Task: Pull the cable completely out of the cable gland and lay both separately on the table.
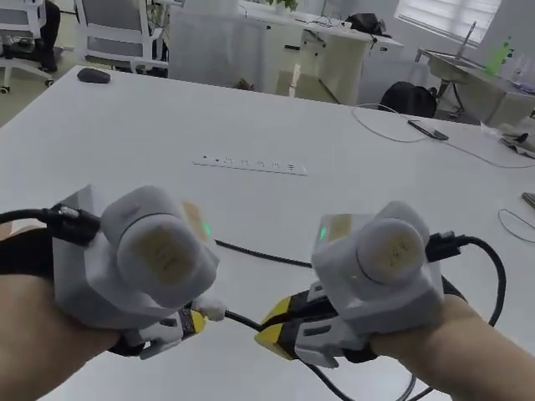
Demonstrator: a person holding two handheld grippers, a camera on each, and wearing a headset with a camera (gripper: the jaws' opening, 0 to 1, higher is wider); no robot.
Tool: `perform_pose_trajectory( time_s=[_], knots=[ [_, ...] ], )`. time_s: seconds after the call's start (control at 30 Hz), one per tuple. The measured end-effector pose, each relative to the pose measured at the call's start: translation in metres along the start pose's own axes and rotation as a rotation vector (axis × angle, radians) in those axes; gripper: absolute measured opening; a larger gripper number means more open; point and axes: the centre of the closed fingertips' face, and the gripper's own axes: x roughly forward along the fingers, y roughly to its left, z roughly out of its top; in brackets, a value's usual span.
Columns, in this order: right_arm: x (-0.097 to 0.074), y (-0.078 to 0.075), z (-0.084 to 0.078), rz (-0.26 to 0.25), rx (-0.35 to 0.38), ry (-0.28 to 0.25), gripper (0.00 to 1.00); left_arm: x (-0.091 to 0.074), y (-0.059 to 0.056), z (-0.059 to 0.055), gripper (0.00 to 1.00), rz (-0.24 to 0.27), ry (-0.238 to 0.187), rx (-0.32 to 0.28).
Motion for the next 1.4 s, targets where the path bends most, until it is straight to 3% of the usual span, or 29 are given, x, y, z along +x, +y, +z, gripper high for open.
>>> perform_pose_trajectory(
  time_s=[0.23, 0.33, 0.37, 0.43, 0.47, 0.6, 0.73, 0.77, 0.8, 0.83, 0.97, 1.17, 1.4],
  knots=[
    [-0.003, -0.014, -0.047, -0.028, -0.002, 0.14, 0.04, -0.001, 0.008, -0.004, 0.14, 0.012, 0.01, -0.007],
    [-0.005, -0.023, -0.056, -0.056, 0.023, 0.17, 0.05, 0.0, 0.008, -0.004, 0.14, 0.01, 0.009, -0.01],
    [-0.005, -0.023, -0.054, -0.059, 0.03, 0.174, 0.1, 0.001, 0.007, -0.004, 0.14, 0.009, 0.009, -0.01],
    [-0.005, -0.02, -0.042, -0.057, 0.022, 0.147, 0.24, 0.002, 0.008, -0.004, 0.14, 0.013, 0.016, -0.006],
    [-0.003, -0.017, -0.026, -0.05, 0.025, 0.1, 0.27, 0.002, 0.007, -0.005, 0.14, 0.013, 0.018, -0.005],
    [0.005, 0.001, 0.026, 0.004, 0.032, -0.056, 0.25, 0.002, 0.004, -0.003, 0.14, 0.014, 0.017, 0.002],
    [0.013, 0.006, 0.049, -0.002, -0.019, -0.078, 0.19, 0.002, -0.001, 0.001, 0.14, 0.004, 0.004, 0.011],
    [0.014, 0.006, 0.051, -0.002, -0.036, -0.08, 0.13, 0.002, -0.001, 0.001, 0.14, 0.003, 0.003, 0.011],
    [0.014, 0.006, 0.05, -0.002, -0.054, -0.072, 0.06, 0.002, -0.001, 0.001, 0.14, 0.005, 0.003, 0.013],
    [0.014, 0.005, 0.048, -0.005, -0.071, -0.058, 0.04, 0.002, 0.0, 0.002, 0.14, 0.008, 0.001, 0.017],
    [0.009, 0.004, 0.044, 0.014, -0.056, -0.065, 0.04, -0.001, -0.001, 0.0, 0.14, 0.002, -0.007, -0.007],
    [0.006, -0.003, 0.02, 0.002, -0.056, -0.011, 0.04, -0.005, 0.012, -0.01, 0.14, 0.034, 0.008, -0.022],
    [0.004, -0.015, -0.007, -0.018, -0.036, 0.044, 0.04, -0.008, 0.021, -0.012, 0.14, 0.056, 0.01, -0.032]
  ],
)
